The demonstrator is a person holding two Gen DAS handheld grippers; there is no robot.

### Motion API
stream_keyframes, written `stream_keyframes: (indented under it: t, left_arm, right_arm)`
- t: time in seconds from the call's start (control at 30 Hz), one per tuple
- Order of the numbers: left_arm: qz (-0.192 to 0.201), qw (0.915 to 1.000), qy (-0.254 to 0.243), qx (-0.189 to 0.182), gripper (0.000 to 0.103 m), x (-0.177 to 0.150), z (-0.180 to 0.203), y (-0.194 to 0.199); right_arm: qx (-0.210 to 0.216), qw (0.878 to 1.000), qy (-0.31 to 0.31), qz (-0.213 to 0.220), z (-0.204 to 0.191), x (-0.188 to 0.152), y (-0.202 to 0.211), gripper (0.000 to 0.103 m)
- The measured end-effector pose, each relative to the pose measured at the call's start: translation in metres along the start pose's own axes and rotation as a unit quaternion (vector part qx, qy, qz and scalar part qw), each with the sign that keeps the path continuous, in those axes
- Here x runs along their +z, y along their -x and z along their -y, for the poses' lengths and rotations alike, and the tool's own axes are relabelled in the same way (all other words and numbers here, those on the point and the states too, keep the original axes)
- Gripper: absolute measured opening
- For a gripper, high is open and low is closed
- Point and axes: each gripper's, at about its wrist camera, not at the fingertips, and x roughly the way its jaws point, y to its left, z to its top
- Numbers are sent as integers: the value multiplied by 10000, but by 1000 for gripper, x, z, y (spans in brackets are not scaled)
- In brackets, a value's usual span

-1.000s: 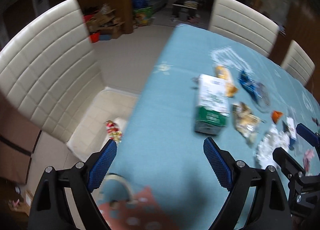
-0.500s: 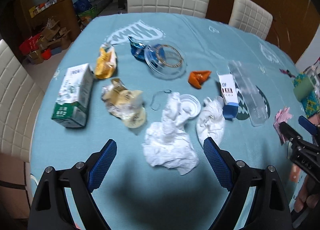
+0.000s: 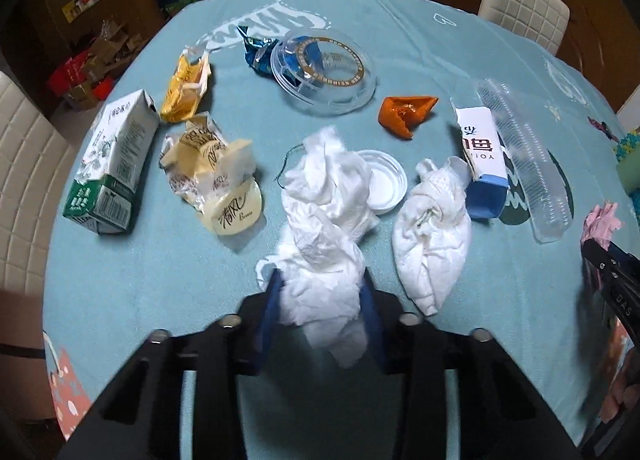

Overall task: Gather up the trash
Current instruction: 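Grasp the white tissue with the left tool while the right tool grasps the pink paper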

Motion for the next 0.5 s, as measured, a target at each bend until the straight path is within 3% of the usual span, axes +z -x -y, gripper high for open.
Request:
stream_keyframes:
  t: [0.1, 0.5]
  left_arm:
    - [34, 9999, 120, -39, 14, 0, -3, 4]
    - [475, 9987, 140, -83, 12, -8, -33, 42]
  right_arm:
    - [91, 9998, 86, 125, -9, -1, 6, 18]
    - [830, 9914, 827, 582, -85, 6, 53, 15]
